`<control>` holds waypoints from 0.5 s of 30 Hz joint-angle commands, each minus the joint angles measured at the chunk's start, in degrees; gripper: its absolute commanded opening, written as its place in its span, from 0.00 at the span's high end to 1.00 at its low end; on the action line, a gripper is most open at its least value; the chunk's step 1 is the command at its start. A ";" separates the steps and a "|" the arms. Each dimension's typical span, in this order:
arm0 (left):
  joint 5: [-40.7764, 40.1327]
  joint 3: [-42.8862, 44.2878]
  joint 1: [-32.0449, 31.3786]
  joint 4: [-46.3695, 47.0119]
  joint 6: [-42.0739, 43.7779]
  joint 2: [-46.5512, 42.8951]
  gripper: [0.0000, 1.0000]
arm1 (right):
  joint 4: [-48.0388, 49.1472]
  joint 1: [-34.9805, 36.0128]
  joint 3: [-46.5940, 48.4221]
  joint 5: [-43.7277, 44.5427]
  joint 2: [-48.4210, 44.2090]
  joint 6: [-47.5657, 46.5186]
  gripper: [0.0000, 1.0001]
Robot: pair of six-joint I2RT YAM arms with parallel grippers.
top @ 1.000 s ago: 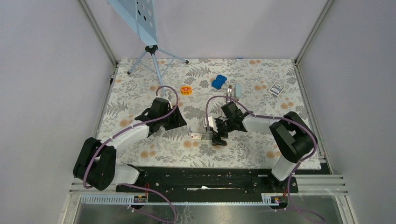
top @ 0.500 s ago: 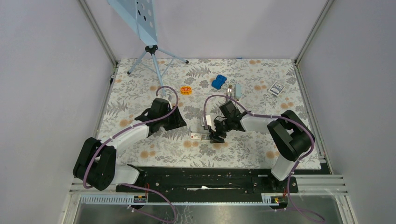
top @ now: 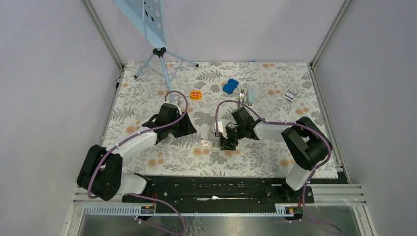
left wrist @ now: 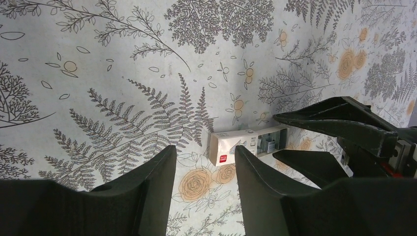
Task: Unload the staples from the stapler
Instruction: Close the staple box at the center of the board.
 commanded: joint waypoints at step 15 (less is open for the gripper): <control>1.87 0.29 0.27 2.54 0.29 0.79 0.50 | -1.41 2.18 0.29 1.89 1.37 -2.04 0.59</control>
